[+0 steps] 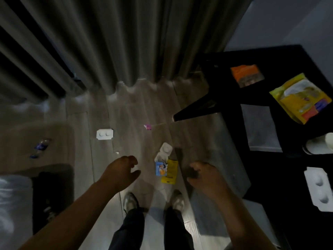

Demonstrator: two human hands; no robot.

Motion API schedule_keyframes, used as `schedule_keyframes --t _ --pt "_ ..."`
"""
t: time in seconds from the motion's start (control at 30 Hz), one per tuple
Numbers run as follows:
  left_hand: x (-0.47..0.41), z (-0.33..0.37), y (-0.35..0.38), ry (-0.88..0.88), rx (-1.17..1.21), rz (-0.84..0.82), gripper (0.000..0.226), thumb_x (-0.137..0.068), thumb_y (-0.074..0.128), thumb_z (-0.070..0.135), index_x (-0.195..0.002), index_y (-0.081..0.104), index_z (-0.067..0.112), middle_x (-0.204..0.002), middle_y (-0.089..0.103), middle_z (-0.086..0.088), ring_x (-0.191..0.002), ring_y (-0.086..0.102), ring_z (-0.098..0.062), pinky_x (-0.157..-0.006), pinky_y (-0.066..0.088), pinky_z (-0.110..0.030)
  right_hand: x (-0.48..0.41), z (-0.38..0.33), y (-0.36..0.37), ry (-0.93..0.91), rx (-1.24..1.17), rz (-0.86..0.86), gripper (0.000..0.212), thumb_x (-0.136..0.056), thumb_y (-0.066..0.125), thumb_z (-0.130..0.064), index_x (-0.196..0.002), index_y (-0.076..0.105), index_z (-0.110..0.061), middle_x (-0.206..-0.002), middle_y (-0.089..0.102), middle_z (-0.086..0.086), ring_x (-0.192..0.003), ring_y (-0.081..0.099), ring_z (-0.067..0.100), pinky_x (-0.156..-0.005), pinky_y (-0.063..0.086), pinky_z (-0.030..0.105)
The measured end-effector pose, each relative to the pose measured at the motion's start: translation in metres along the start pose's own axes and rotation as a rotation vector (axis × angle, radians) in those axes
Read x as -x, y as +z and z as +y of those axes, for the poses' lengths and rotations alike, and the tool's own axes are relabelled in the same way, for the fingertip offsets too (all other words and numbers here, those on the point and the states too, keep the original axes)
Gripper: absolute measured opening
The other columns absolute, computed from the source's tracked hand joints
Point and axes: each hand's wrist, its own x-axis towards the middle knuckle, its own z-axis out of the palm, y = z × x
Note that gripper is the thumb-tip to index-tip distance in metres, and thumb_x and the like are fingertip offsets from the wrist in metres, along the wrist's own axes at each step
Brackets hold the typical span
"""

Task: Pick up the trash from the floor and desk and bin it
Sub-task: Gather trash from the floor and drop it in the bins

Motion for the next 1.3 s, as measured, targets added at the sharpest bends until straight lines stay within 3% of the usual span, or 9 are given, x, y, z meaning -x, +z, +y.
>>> schedule_keyframes --t 0.13,0.27,0.4,0.53,0.6,0.67,0.87,0.97,1.3 --pt "-0.046 -0.019 0.032 -0.034 0.006 -0.022 0.037 -0.090 0.060 0.033 -0.122 0.056 0.016 -0.117 0.061 -0.001 -0.100 0.059 -0.013 -0.079 0.042 -0.017 -0.056 0.017 0.021 -0.010 0.012 -0.050 0.041 -0.075 0.077 -0.017 -0.114 0.067 -0.010 -0.111 0.069 0.004 -0.069 0.050 -0.008 -0.056 0.032 -0.007" --pt "-0.093 -0.043 0.078 -0.087 0.048 -0.020 0.038 -0.090 0.059 0.033 -0.124 0.055 0.017 -0.119 0.061 -0.001 -0.102 0.059 -0.012 -0.078 0.039 -0.015 -0.117 0.038 0.054 0.006 0.164 -0.111 0.039 -0.081 0.070 -0.028 -0.116 0.061 -0.012 -0.116 0.065 0.007 -0.102 0.062 0.021 -0.082 0.046 0.023" --pt "-0.145 -0.080 0.130 -0.142 0.079 0.021 0.038 -0.090 0.059 0.033 -0.125 0.054 0.019 -0.120 0.060 0.000 -0.103 0.059 -0.013 -0.082 0.041 -0.017 -0.183 0.058 0.112 -0.047 0.243 -0.131 0.039 -0.084 0.067 -0.029 -0.119 0.057 -0.014 -0.123 0.060 0.007 -0.111 0.056 0.024 -0.088 0.041 0.025" --pt "-0.205 -0.141 0.187 -0.170 0.056 0.076 0.039 -0.090 0.059 0.032 -0.126 0.054 0.018 -0.121 0.060 -0.001 -0.105 0.059 -0.013 -0.087 0.045 -0.020 -0.256 0.071 0.192 -0.130 0.174 -0.162 0.040 -0.089 0.063 -0.017 -0.128 0.054 -0.016 -0.140 0.049 0.006 -0.129 0.046 0.023 -0.106 0.040 0.034" --pt "-0.237 -0.180 0.219 -0.179 0.049 0.098 0.039 -0.090 0.060 0.032 -0.125 0.054 0.018 -0.120 0.060 -0.001 -0.103 0.059 -0.013 -0.085 0.046 -0.020 -0.294 0.080 0.234 -0.218 0.184 -0.149 0.038 -0.088 0.065 -0.019 -0.125 0.056 -0.018 -0.126 0.056 0.002 -0.114 0.055 0.020 -0.097 0.046 0.031" --pt "-0.269 -0.222 0.251 -0.184 0.037 0.121 0.038 -0.089 0.061 0.032 -0.124 0.055 0.018 -0.118 0.060 -0.001 -0.100 0.059 -0.012 -0.082 0.046 -0.018 -0.334 0.091 0.278 -0.331 0.266 -0.201 0.036 -0.088 0.064 -0.021 -0.123 0.057 -0.016 -0.118 0.059 0.003 -0.102 0.056 0.017 -0.086 0.040 0.017" --pt "-0.371 -0.335 0.333 -0.242 0.062 0.319 0.034 -0.087 0.065 0.028 -0.117 0.059 0.016 -0.113 0.061 -0.002 -0.093 0.060 -0.013 -0.079 0.049 -0.021 -0.454 0.122 0.398 -0.473 0.509 -0.314 0.053 -0.090 0.059 -0.029 -0.139 0.044 -0.016 -0.140 0.047 0.008 -0.124 0.047 0.024 -0.104 0.038 0.029" --pt "-0.412 -0.382 0.363 -0.255 0.018 0.399 0.041 -0.085 0.068 0.026 -0.122 0.058 0.014 -0.119 0.059 -0.005 -0.100 0.060 -0.017 -0.080 0.044 -0.021 -0.496 0.130 0.436 -0.541 0.581 -0.309 0.052 -0.089 0.059 -0.027 -0.139 0.044 -0.020 -0.136 0.049 0.005 -0.120 0.050 0.020 -0.095 0.038 0.024" --pt "-0.458 -0.420 0.388 -0.378 -0.011 0.397 0.042 -0.085 0.067 0.026 -0.121 0.053 0.009 -0.120 0.050 -0.016 -0.099 0.056 -0.028 -0.078 0.045 -0.030 -0.500 0.160 0.457 -0.590 0.621 -0.338 0.054 -0.091 0.058 -0.022 -0.142 0.042 -0.017 -0.143 0.045 0.004 -0.127 0.046 0.018 -0.101 0.038 0.026"
